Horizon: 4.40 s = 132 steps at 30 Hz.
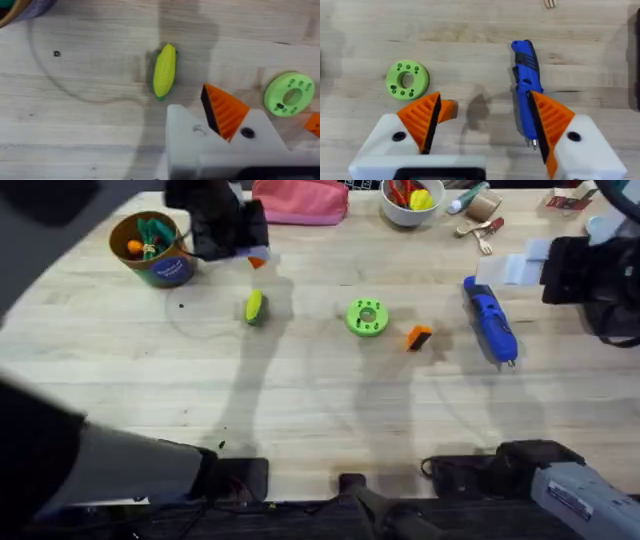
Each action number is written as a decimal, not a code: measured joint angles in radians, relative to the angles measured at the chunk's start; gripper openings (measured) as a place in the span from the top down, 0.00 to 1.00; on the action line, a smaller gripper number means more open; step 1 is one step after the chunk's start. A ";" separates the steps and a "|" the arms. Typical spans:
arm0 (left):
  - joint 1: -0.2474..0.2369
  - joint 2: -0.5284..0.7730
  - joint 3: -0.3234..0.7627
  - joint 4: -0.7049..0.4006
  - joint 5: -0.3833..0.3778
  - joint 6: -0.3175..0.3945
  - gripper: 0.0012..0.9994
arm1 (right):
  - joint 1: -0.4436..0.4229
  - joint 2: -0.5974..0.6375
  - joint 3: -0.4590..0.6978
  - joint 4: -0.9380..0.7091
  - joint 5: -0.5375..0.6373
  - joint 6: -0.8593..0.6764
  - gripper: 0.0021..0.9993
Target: Pick up the gripper from the table and insert it into the empty holder that is missing its gripper. Then pick up a screw, insert it into the mounting hole, and use the screwdriver to tighten it. Finally, clean up the table by picking up the vegetable and placing it into the bucket.
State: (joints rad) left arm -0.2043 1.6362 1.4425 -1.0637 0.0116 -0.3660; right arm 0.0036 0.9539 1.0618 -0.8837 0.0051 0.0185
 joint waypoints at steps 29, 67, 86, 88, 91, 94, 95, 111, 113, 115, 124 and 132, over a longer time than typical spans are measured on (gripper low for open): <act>0.000 -0.065 0.000 -0.049 0.000 0.025 0.01 | 0.000 0.000 0.000 -0.043 0.000 0.000 0.01; 0.006 -0.624 -0.477 0.589 -0.061 0.209 0.01 | 0.000 0.000 0.000 -0.044 0.000 0.000 0.00; 0.192 -1.310 -1.251 1.084 0.407 0.210 0.02 | 0.000 0.000 0.000 -0.044 0.000 0.000 0.01; 0.192 -1.365 -1.295 1.084 0.471 0.210 0.01 | 0.000 0.000 0.000 -0.044 0.000 0.000 0.01; 0.192 -1.451 -1.353 1.083 0.535 0.210 0.01 | 0.000 0.000 0.000 -0.044 0.000 0.000 0.01; 0.192 -1.526 -1.399 1.084 0.603 0.233 0.01 | 0.000 0.000 0.000 -0.044 0.000 0.000 0.01; 0.192 -1.544 -1.411 1.085 0.630 0.249 0.01 | 0.000 0.000 0.000 -0.044 0.000 0.000 0.01; 0.192 -1.627 -1.431 0.974 0.913 0.459 0.01 | 0.000 0.000 0.000 -0.044 0.000 0.000 0.01; 0.192 -1.627 -1.431 0.974 0.918 0.464 0.01 | 0.000 0.000 0.000 -0.044 0.000 0.000 0.01; 0.192 -1.627 -1.431 0.974 0.921 0.464 0.01 | 0.000 0.000 0.000 -0.044 0.000 0.000 0.01; 0.192 -1.627 -1.431 0.973 0.935 0.442 0.01 | 0.000 0.000 0.000 -0.044 0.000 0.000 0.01; 0.192 -1.627 -1.431 0.973 0.935 0.440 0.01 | 0.000 0.000 0.000 -0.044 0.000 0.000 0.01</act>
State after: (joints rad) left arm -0.0124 0.0090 0.0113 -0.0910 0.9466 0.0742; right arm 0.0036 0.9539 1.0622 -0.9276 0.0051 0.0185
